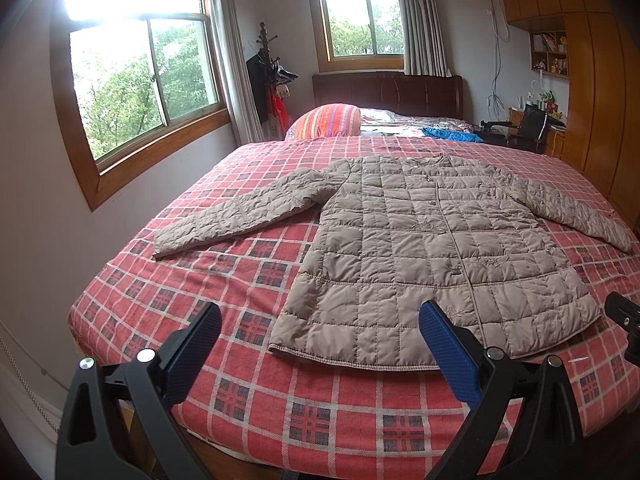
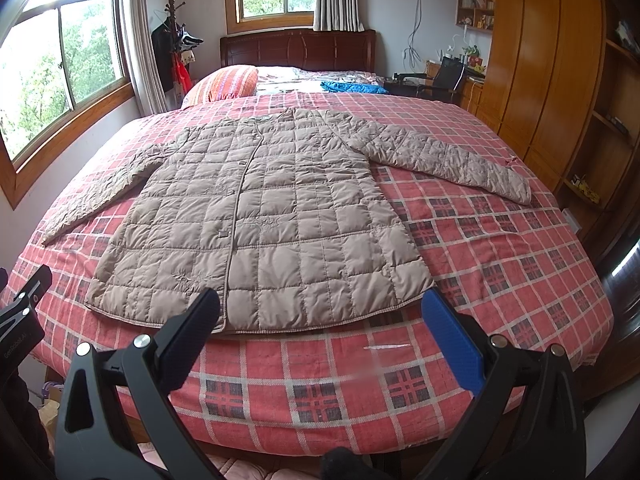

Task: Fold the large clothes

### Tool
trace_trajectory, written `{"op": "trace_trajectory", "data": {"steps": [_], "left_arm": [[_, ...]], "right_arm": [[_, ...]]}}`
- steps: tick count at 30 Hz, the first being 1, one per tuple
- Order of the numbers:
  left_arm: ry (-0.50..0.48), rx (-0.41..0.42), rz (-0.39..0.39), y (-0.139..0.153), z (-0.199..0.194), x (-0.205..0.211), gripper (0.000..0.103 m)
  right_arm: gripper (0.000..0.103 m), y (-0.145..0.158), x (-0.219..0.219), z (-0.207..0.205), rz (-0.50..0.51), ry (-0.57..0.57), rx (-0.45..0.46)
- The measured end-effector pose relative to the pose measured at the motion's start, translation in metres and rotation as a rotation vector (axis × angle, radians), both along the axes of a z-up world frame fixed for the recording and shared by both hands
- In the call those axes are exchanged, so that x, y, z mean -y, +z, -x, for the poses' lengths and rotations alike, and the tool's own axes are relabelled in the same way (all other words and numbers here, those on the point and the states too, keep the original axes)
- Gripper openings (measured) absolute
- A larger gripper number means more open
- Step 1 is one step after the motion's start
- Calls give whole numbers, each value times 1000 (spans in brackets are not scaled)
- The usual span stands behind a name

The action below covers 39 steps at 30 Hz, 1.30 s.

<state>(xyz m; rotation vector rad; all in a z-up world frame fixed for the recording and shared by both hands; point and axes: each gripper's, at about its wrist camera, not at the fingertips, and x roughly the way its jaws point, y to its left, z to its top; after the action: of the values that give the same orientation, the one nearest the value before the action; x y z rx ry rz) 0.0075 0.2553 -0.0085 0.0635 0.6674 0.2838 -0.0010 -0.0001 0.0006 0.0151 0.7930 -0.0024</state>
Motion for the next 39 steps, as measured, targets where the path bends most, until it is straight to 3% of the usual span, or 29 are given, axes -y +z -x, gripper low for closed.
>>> {"op": "trace_trajectory", "data": {"steps": [14, 18, 21, 27, 29, 35, 39], "left_arm": [[-23, -38, 35, -9, -16, 1, 99], [-102, -119, 88, -18, -52, 3, 99], [-197, -176, 139, -25, -92, 8, 99], [-343, -191, 121, -28, -184, 44, 99], [-361, -219, 116, -28, -221, 62, 99], [-411, -323, 217, -40, -315, 104, 92], [-443, -372, 283, -54, -365, 135, 87]], "right_arm": [[100, 2, -1, -20, 16, 11, -3], [100, -4, 20, -53, 14, 86, -82], [100, -4, 55, -86, 9, 45, -122], [100, -5, 159, -155, -77, -95, -117], [100, -13, 200, -182, -70, -175, -142], [100, -39, 315, -242, -182, -356, -193], [99, -75, 384, -278, -214, -439, -278]]}}
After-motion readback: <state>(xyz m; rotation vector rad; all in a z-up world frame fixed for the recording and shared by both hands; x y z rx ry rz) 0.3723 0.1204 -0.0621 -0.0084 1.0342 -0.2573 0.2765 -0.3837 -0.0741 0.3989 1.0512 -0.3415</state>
